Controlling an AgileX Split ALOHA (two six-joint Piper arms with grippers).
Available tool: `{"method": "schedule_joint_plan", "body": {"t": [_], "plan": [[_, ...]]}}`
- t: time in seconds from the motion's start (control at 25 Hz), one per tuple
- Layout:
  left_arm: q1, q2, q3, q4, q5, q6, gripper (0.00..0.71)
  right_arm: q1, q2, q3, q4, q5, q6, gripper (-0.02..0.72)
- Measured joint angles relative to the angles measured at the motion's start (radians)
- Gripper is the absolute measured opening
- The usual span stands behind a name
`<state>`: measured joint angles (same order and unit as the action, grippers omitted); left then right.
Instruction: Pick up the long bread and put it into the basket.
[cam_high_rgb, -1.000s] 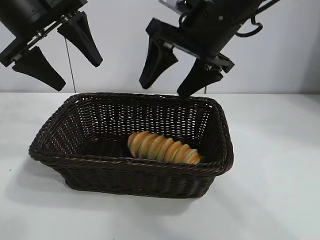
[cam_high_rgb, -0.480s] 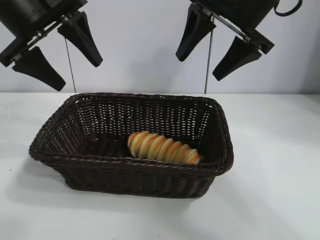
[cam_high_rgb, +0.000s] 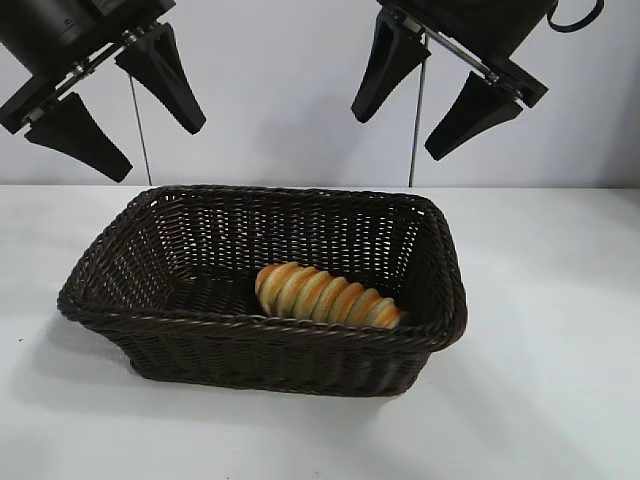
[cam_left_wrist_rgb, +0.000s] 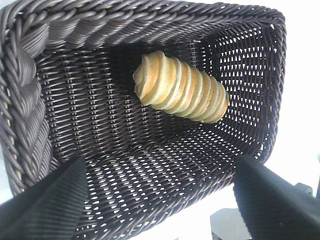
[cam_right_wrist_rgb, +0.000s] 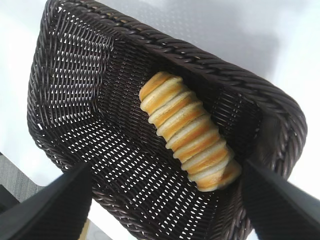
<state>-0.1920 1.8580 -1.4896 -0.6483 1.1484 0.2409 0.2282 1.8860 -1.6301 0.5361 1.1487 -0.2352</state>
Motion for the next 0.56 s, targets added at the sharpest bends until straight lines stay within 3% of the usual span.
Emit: {"method": "schedule_joint_plan", "body": {"t": [0.56], "plan": [[0.000,0.000,0.000,0.000,0.000,0.000,0.583,0.000,0.000,0.000,0.002,-0.006,0.000,0.591]]}}
